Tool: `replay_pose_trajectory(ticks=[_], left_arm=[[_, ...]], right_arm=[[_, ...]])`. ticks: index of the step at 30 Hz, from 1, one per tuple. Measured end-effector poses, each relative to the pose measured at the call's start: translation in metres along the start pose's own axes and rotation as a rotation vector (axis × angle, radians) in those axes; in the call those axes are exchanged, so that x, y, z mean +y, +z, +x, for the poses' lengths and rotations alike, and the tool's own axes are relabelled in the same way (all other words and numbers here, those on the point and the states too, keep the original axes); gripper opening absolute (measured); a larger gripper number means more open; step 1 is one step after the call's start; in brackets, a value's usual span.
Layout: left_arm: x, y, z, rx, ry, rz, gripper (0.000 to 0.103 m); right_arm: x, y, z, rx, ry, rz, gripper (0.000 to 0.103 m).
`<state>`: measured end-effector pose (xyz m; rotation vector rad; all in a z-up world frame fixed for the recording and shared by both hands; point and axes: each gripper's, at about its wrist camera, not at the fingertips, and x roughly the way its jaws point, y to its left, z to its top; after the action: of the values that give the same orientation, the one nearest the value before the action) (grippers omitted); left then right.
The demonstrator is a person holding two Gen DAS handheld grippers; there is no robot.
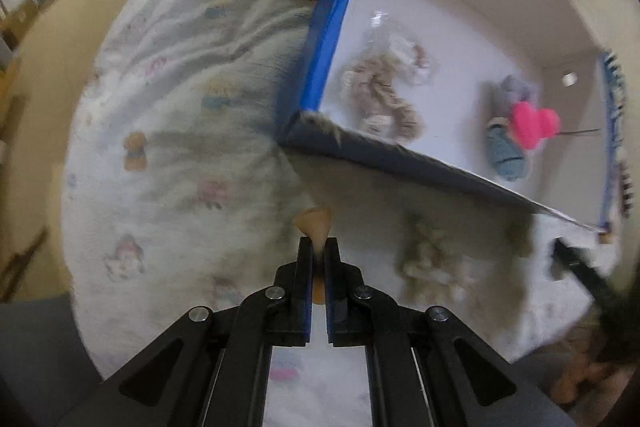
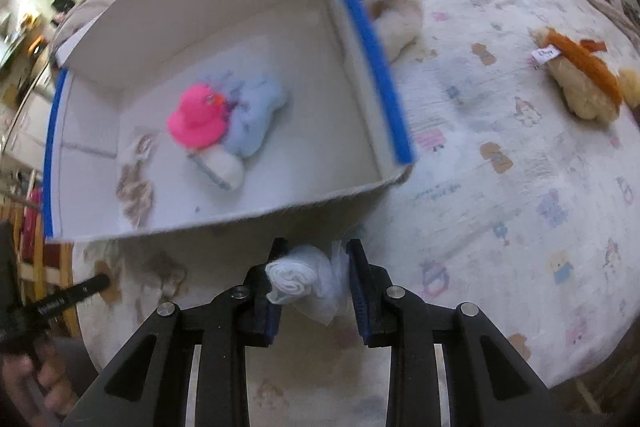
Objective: Organize soft objects
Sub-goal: 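Grasp the orange-tipped item with the left gripper while the right grasps the white sock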
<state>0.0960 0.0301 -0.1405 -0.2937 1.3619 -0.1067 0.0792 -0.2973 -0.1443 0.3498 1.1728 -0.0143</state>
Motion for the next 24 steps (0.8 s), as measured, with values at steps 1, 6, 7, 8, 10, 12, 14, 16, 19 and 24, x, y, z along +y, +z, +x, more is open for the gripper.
replay_pose_trajectory(ticks=[1,6,7,8,10,12,14,16,19,24], left_arm=[[0.001,-0.003,-0.006,-0.009,-0.007,0.001,0.005],[0.008,-0.012,-0.036,-0.093,-0.023,0.023,0.005],[0.014,-0.013,-0.041,-0.093,-0.028,0.013,0.005],[0.018,-0.017,-0.045,-0.096,-0.019,0.003,0.005],[0.016,-0.023,-0.046,-0.117,0.029,0.0,0.005],[0.011,-0.024,-0.044,-0.132,0.066,0.008,0.005],[0.01,-0.027,-0.045,-0.149,0.101,0.021,0.005],[0.006,-0.026,-0.04,-0.158,0.122,0.034,0.005],[0.004,-0.027,-0.032,-0.153,0.131,0.024,0.005],[-0.012,-0.028,-0.039,-0.199,0.151,0.068,0.005]], right_arm=[[0.007,-0.004,-0.003,0.005,0.001,-0.017,0.031],[0.023,-0.017,-0.015,-0.009,0.064,-0.06,0.031],[0.027,-0.019,-0.019,-0.015,0.084,-0.062,0.031],[0.035,-0.018,-0.022,-0.021,0.098,-0.066,0.031],[0.045,-0.024,-0.03,-0.036,0.13,-0.081,0.031],[0.055,-0.029,-0.036,-0.057,0.155,-0.103,0.031],[0.064,-0.033,-0.041,-0.08,0.174,-0.125,0.031],[0.069,-0.034,-0.047,-0.098,0.19,-0.143,0.031],[0.078,-0.035,-0.056,-0.125,0.196,-0.17,0.031],[0.093,-0.032,-0.056,-0.157,0.216,-0.198,0.031]])
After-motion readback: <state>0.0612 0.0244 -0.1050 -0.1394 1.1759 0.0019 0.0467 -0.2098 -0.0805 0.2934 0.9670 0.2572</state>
